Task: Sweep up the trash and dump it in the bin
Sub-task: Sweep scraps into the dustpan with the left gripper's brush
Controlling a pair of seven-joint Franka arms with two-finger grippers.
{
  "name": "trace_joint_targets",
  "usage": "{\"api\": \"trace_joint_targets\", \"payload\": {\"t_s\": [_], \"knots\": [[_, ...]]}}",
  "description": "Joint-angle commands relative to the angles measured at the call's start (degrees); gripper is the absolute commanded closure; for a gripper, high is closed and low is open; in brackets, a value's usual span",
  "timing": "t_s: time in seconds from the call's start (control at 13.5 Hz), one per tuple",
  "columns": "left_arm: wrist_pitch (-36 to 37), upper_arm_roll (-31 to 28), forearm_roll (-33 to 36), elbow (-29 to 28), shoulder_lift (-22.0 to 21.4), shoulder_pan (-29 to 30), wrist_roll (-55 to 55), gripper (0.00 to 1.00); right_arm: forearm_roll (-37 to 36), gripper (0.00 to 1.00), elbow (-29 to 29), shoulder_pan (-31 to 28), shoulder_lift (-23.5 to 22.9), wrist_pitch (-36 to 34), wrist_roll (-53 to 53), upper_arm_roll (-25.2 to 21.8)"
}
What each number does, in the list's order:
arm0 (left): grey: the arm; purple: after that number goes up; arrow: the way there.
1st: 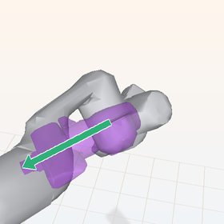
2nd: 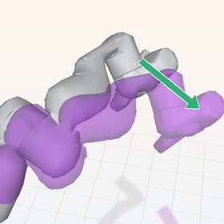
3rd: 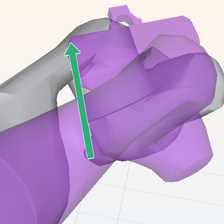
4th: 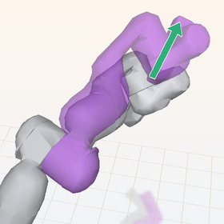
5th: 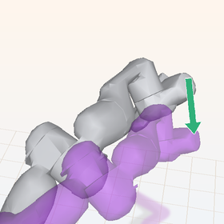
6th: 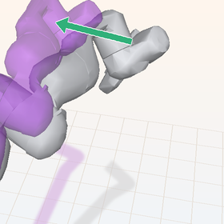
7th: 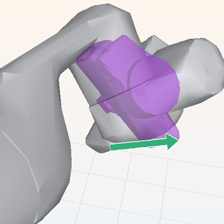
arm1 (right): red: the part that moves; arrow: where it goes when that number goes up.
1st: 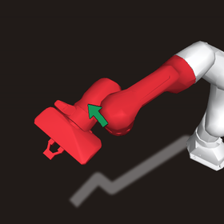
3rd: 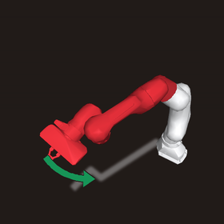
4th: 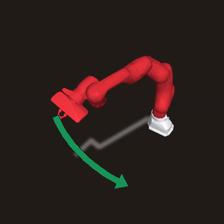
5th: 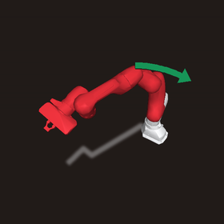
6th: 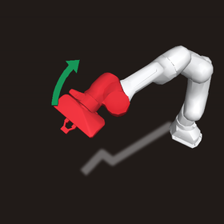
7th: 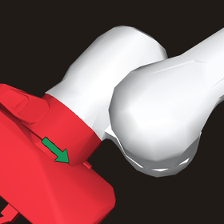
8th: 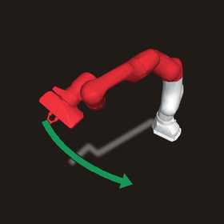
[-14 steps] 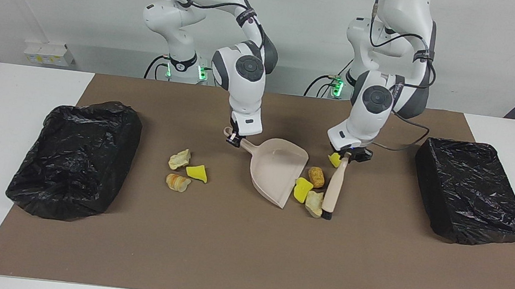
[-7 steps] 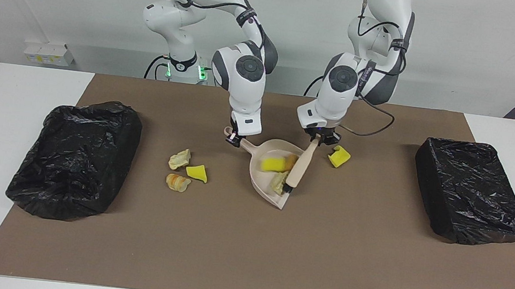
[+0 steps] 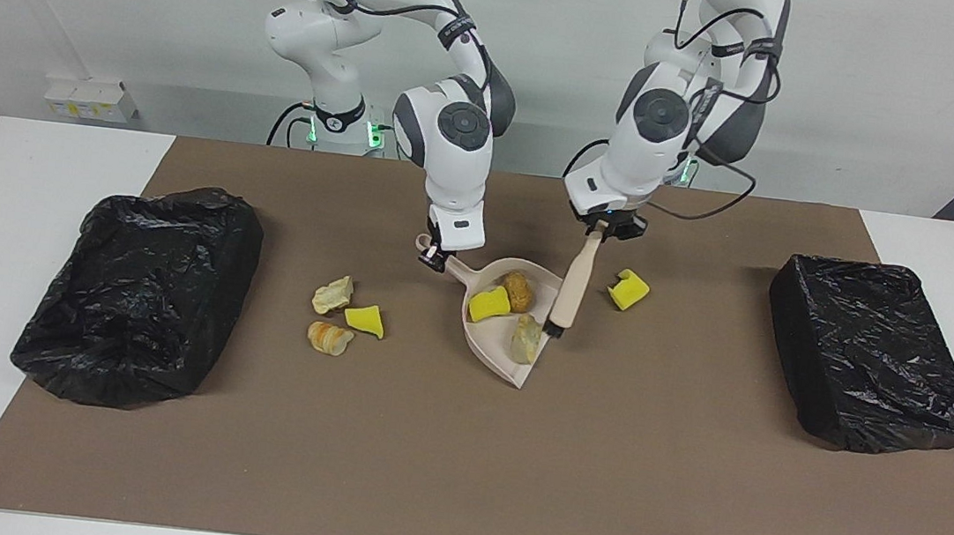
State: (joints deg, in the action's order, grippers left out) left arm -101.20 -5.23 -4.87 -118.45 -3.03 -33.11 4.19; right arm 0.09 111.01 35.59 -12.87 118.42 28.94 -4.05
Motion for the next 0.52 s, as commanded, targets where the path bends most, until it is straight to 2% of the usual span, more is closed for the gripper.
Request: {"api": "trace_joint_targets", "payload": {"t_s": [0.0,0.15,0.3,0.44], "knots": [[3.6,0.1,0.0,-1.9,-3.1,2.3,6.2,1.00,-1.0,1.00,1.0,-0.4,0.9,0.6,1.8,0.3],[3.5,0.1,0.6,-3.8,-4.3,2.7,13.8,1.00,-0.3,1.00,0.7,-0.9,0.7,0.5,9.2,0.2],[2.8,0.2,4.5,-7.8,-7.1,2.7,21.2,1.00,-1.1,1.00,0.6,-1.0,0.6,0.4,11.5,0.2],[2.7,0.1,4.9,-12.1,-10.0,2.7,25.6,1.00,-2.6,1.00,0.6,-1.0,0.6,0.4,14.5,0.1]]}}
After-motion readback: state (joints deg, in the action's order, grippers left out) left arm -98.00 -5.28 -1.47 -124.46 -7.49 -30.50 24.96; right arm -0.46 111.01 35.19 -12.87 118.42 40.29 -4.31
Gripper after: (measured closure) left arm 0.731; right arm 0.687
